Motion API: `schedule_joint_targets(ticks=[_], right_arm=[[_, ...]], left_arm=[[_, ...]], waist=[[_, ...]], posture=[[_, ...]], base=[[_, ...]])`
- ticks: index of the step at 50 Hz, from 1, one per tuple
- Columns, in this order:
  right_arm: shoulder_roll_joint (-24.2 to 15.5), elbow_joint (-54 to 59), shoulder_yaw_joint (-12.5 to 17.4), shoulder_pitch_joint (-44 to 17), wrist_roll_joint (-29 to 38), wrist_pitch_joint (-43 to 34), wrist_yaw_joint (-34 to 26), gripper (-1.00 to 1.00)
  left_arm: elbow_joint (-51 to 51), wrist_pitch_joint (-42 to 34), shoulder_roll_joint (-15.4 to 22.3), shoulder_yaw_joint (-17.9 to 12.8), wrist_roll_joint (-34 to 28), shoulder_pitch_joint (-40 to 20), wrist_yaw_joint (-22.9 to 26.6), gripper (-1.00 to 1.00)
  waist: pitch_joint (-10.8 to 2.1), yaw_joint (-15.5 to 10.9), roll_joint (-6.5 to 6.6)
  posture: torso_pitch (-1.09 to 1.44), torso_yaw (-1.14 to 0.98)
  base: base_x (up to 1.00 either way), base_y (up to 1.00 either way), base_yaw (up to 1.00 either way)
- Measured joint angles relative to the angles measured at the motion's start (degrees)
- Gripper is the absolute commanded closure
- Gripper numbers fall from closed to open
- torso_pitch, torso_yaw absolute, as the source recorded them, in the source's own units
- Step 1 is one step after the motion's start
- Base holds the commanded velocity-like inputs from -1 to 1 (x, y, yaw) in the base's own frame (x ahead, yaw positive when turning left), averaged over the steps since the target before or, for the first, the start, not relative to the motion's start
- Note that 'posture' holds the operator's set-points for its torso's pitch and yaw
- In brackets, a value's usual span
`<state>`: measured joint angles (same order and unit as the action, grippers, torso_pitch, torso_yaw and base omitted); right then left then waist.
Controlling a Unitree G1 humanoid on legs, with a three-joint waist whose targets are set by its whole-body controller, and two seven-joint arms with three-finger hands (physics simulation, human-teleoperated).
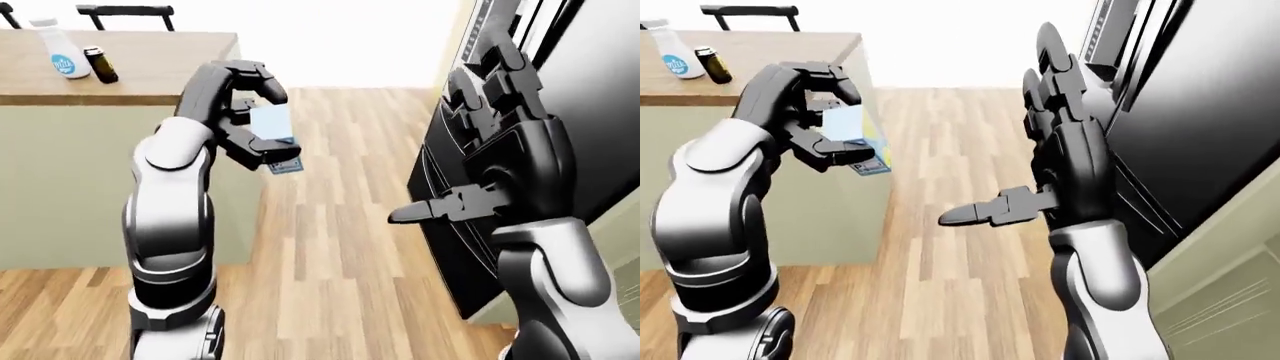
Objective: Move the drinks to the dining counter.
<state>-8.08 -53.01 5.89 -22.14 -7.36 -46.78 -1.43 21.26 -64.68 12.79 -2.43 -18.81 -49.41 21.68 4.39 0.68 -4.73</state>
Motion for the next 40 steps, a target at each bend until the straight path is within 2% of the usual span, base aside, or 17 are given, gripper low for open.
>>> schedule_joint_targets(ticks=[2, 5, 6, 7, 9, 12, 15, 18, 20, 22, 23, 29, 31, 32, 35, 38, 40], right_arm=[[0.37, 1.12, 0.08, -0.05, 0.55, -0.45, 0.09, -1.0], [0.91, 0.57, 1.05, -0.98, 0.13, 0.39, 0.26, -1.0], [1.15, 0.21, 0.97, -0.97, -0.15, 0.9, 0.33, -1.0], [1.52, -0.04, 0.52, -0.37, -0.5, 1.31, 0.31, -1.0], [1.31, 0.34, -0.51, 0.86, -1.21, 1.26, -0.08, -1.0], [1.13, 0.82, 0.12, 0.71, -1.38, 1.57, 0.08, -1.0], [1.21, 0.7, 0.28, 0.4, -1.4, 2.16, 0.47, -1.0], [1.05, 0.32, 0.12, 0.2, -1.66, 2.38, 0.54, -1.0], [0.83, 0.41, 0.59, 0.65, -1.68, 2.02, 0.7, -1.0], [0.76, 0.32, 0.77, 0.59, -1.54, 1.7, 0.95, -1.0], [0.65, 0.35, 0.68, 0.37, -1.5, 1.79, 0.98, -1.0], [0.31, 0.44, 1.19, 0.23, -1.46, 1.72, 0.98, -1.0], [0.21, 0.62, 1.26, -0.08, -1.41, 1.43, 1.08, -1.0], [0.45, 0.66, 1.05, -0.31, -1.44, 1.41, 1.1, -1.0], [1.02, 1.04, -0.56, -0.43, -2.41, 0.46, 0.67, -1.0], [0.67, 0.39, 0.45, -1.07, -3.46, -0.44, 0.74, -1.0], [0.5, 0.19, 1.08, -1.09, -3.58, -0.36, 1.29, -1.0]], left_arm=[[-1.75, -0.79, -0.3, 1.6, 1.37, 0.36, 1.08, 1.0], [-0.47, -0.01, -0.17, 1.22, 2.21, -1.01, 1.32, 1.0], [0.22, 0.58, 0.14, 0.62, 2.14, -1.01, 1.13, 1.0], [0.71, 0.98, 0.45, -0.05, 1.88, -0.53, 0.9, 1.0], [-0.38, 0.48, 0.56, -0.9, 1.04, 0.81, 0.34, 1.0], [-1.84, -0.87, 0.43, -0.21, 0.7, 0.87, 0.12, 1.0], [-0.34, -0.53, 0.58, -0.51, 0.85, 0.35, 0.23, 1.0], [0.5, 0.3, 0.72, -0.88, 0.74, -0.52, 0.05, 1.0], [0.61, 0.63, 0.1, -0.21, 0.9, 0.2, 0.07, 1.0], [-0.24, 0.25, -0.08, 0.61, 1.5, 0.62, 0.54, 1.0], [-0.52, 0.04, -0.1, 0.75, 1.68, 0.69, 0.69, 1.0], [0.95, -0.28, -0.23, 0.86, 1.68, 0.3, 0.91, 1.0], [1.16, -0.08, -0.21, 0.88, 1.8, -0.03, 1.13, 1.0], [1.33, 0.02, 0.06, 0.71, 1.78, -0.11, 1.2, 1.0], [0.99, -0.41, 0.8, -1.07, 0.8, 1.15, 0.87, 1.0], [0.38, -1.16, 0.92, -1.75, -0.38, 0.51, 0.18, 1.0], [0.02, -1.42, 0.68, -1.18, -0.37, 0.78, 0.15, 1.0]], waist=[[-1.74, 0.43, 1.64], [-0.68, 0.8, 5.64], [-0.89, 0.5, 6.61], [-0.63, 0.04, 6.01], [-1.33, -0.77, 5.93], [-1.91, -2.01, 5.19], [-1.39, -2.5, 2.79], [-1.36, -2.06, -1.02], [-1.13, -1.43, -0.69], [-1.61, -2.04, -0.8], [-1.79, -2.19, -0.26], [-1.3, -1.33, 5.48], [-1.69, -1.3, 7.74], [-2.03, -1.67, 8.23], [-1.33, -2.76, 7.23], [-0.35, -1.71, 4.8], [-0.59, -1.59, 3.96]], posture=[[0.0, 0.0], [0.0, 0.0], [0.0, 0.0], [0.0, 0.0], [0.0, 0.0], [0.0, 0.0], [0.0, 0.0], [0.0, 0.0], [0.0, 0.0], [0.0, 0.0], [0.0, 0.0], [0.0, 0.0], [0.0, 0.0], [0.0, 0.0], [0.0, 0.0], [0.0, 0.0], [0.0, 0.0]], base=[[0.0, 0.15, 0.0], [0.0, 0.0, 0.0], [0.0, 0.0, 0.0], [0.0, 0.0, 0.13], [0.0, 0.0, 0.75], [0.0, 0.0, 1.0], [0.0, 0.0, 1.0], [0.0, 0.0, 1.0], [0.0, 0.0, 1.0], [0.0, 0.0, 1.0], [0.0, 0.0, 1.0], [0.0, 0.0, 1.0], [0.0, 0.0, 1.0], [0.0, 0.0, 1.0], [0.0, 0.0, 0.21], [0.03, 0.0, 0.0], [0.21, -0.02, 0.0]])
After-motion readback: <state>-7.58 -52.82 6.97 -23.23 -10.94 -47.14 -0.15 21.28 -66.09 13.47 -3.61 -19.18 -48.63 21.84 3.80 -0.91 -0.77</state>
